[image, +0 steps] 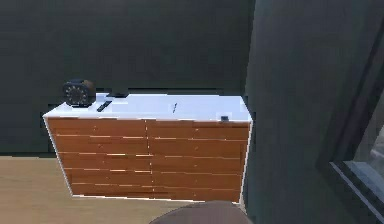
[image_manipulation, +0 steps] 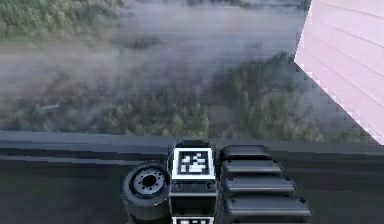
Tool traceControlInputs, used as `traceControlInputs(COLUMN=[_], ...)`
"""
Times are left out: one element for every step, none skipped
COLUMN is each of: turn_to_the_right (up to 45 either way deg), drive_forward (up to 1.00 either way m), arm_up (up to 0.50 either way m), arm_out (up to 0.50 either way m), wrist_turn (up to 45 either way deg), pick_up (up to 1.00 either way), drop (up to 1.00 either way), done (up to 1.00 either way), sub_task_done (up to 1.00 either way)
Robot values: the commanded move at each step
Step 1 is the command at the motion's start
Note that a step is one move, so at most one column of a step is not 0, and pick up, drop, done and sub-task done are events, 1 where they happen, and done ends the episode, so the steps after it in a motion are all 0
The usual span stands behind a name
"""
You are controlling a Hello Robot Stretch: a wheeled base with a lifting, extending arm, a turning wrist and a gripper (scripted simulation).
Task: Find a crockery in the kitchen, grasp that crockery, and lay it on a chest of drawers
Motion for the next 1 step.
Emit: traceControlInputs(turn_to_the_right=[0.0], drive_forward=[0.70], arm_up=[0.00], arm_out=[0.00], wrist_turn=[0.0], pick_up=[0.00], drop=[0.00], done=[0.00], sub_task_done=[0.00])
